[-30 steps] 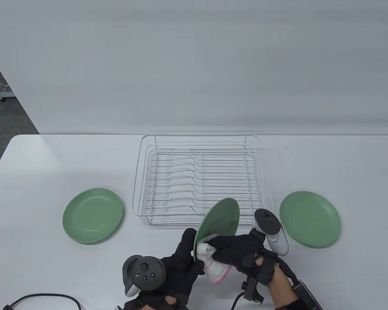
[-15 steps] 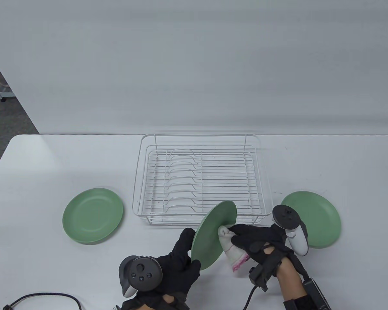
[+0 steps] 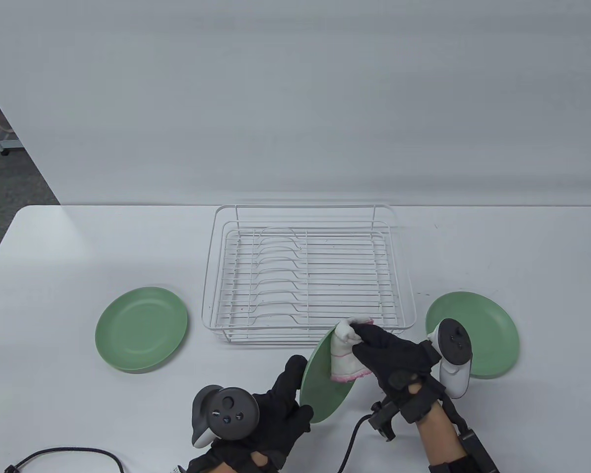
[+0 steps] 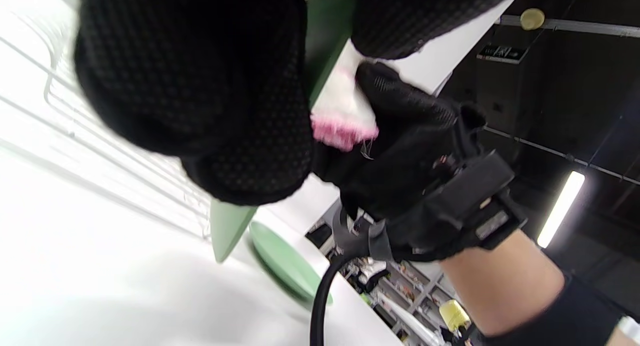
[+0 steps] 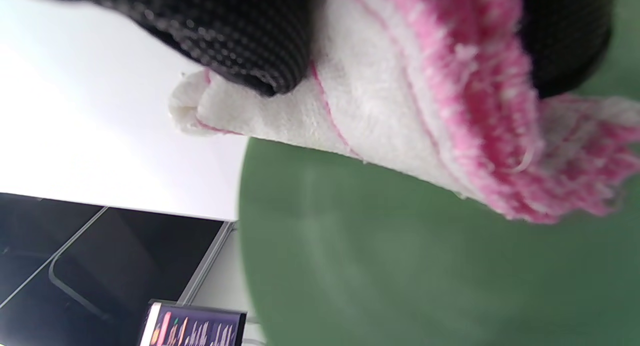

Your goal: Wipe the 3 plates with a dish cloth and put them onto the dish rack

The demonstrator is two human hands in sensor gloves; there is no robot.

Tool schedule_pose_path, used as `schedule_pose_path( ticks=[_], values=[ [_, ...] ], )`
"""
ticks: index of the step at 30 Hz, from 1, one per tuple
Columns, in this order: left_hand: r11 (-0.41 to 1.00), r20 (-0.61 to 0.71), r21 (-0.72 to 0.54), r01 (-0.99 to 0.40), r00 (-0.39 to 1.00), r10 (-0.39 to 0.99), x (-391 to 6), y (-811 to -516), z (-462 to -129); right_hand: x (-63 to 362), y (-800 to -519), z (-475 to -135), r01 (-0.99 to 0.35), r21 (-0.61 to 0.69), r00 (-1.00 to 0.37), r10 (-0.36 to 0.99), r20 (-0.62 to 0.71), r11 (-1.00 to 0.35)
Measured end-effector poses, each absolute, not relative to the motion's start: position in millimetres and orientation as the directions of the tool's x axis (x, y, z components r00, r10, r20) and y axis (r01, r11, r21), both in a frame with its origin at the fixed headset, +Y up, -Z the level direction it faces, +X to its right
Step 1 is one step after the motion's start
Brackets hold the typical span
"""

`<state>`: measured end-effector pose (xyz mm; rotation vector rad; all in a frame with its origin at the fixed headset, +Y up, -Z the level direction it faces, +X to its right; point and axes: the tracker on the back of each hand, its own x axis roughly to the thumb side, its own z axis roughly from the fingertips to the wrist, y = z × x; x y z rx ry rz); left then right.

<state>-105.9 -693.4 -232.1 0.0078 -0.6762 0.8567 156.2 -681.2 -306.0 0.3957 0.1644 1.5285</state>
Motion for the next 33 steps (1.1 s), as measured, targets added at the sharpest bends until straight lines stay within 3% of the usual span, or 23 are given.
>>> schedule_pose_path(
  ticks=[9, 18, 23, 26, 30, 33],
  values=[
    [0.642, 0.53, -0.237, -0.729, 0.457, 0.714, -111.0, -693.1, -234.1, 114.8, -676.2, -288.2, -0.831, 0.552, 0.011, 0.989, 0.151, -0.075],
    [0.59, 0.46, -0.261, -0.764, 0.439, 0.772, -114.9, -699.7, -238.7, 109.4, -679.8, -286.7, -0.848, 0.525, -0.022, 0.993, 0.115, -0.079],
    [0.379, 0.302, -0.345, -0.859, 0.28, 0.911, -120.9, -708.5, -245.7, 115.6, -662.7, -283.7, -0.883, 0.459, -0.055, 0.994, 0.095, -0.093],
    [0.241, 0.208, -0.357, -0.902, 0.175, 0.962, -129.4, -713.4, -250.6, 130.0, -640.8, -279.5, -0.918, 0.397, 0.034, 0.993, 0.114, -0.014],
    [0.001, 0.089, -0.258, -0.966, -0.022, 0.996, -158.0, -711.4, -260.5, 168.7, -614.3, -273.1, -0.944, 0.309, 0.173, 0.969, 0.176, 0.112],
    [-0.126, 0.057, -0.107, -0.986, -0.133, 0.989, -191.9, -702.9, -274.5, 203.0, -613.3, -270.0, -0.954, 0.23, 0.238, 0.953, 0.19, 0.192]
  ],
)
